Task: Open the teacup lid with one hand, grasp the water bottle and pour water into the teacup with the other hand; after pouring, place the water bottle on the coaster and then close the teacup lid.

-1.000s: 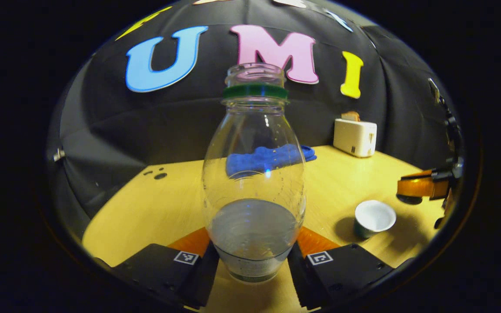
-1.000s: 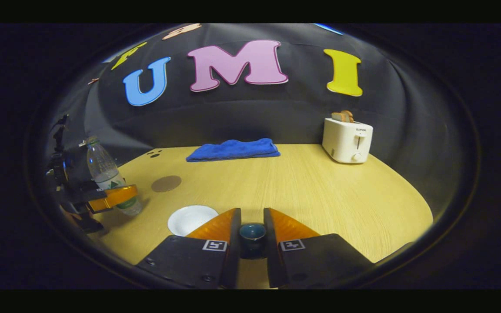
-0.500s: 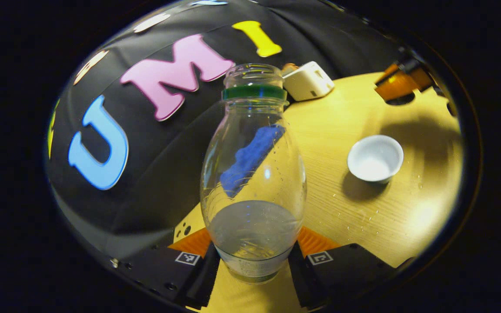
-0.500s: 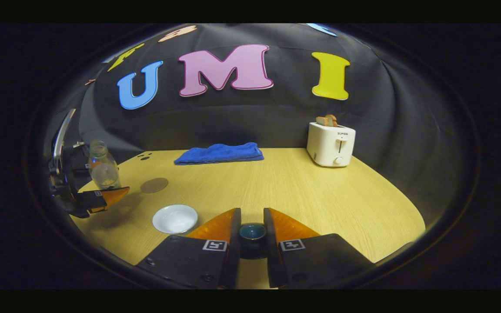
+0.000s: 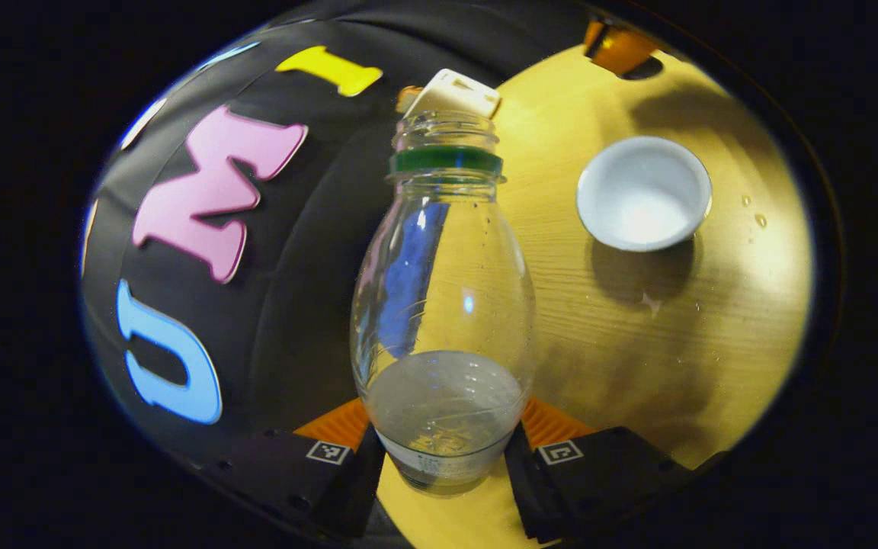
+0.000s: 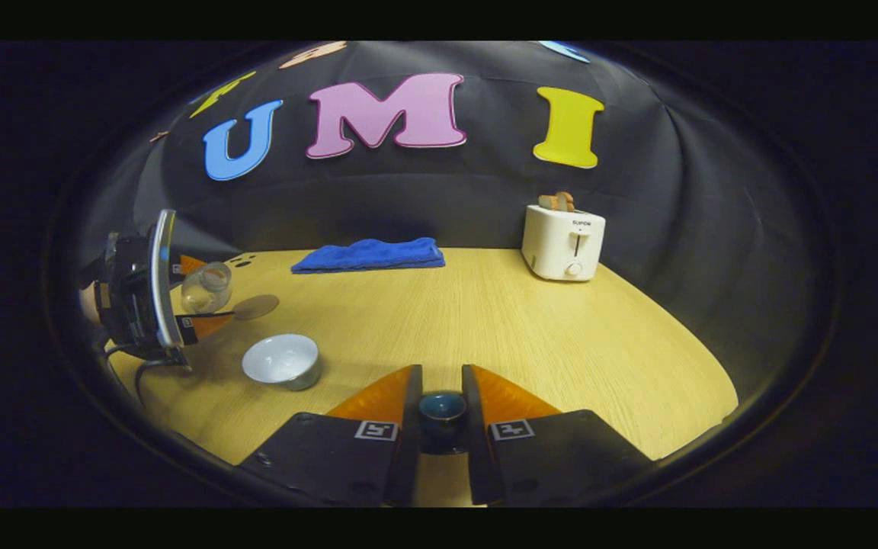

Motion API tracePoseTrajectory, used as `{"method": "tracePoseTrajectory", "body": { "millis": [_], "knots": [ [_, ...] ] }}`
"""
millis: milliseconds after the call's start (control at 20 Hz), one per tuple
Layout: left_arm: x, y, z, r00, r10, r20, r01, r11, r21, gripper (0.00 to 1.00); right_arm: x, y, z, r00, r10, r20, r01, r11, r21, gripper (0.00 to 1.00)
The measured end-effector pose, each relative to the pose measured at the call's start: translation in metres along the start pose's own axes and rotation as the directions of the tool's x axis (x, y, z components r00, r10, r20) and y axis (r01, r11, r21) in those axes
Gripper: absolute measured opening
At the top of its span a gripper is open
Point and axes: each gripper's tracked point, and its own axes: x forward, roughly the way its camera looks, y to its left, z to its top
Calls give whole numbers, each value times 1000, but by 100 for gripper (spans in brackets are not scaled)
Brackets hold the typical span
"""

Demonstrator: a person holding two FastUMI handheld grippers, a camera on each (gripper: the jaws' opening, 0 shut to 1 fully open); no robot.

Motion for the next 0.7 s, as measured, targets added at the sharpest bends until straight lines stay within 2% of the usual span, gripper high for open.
{"method": "tracePoseTrajectory", "body": {
  "millis": [100, 300, 400, 450, 500, 650, 700],
  "knots": [
    [2, -6, 7, 999, -41, 34, 37, 994, 100, 75, 0, 0, -2, 1000, 5, -1, -5, 1000, -4, 32],
    [13, -12, 18, 996, -50, 68, 31, 966, 258, 75, -2, 1, -8, 1000, 17, -8, -17, 1000, -1, 26],
    [15, -11, 21, 996, -51, 79, 25, 953, 301, 74, -3, 2, -12, 1000, 19, -12, -19, 1000, 1, 29],
    [15, -8, 23, 995, -51, 83, 22, 948, 319, 75, -4, 0, -14, 1000, 20, -16, -20, 1000, 2, 34],
    [17, -8, 25, 995, -49, 87, 17, 939, 342, 75, -4, 0, -16, 1000, 19, -21, -19, 1000, 2, 29],
    [22, -3, 33, 994, -44, 100, -1, 912, 409, 75, -5, -3, -19, 999, 21, -27, -21, 1000, 3, 29],
    [24, -3, 36, 994, -40, 103, -9, 901, 435, 74, -5, -2, -19, 999, 21, -27, -21, 1000, 4, 24]
  ]
}}
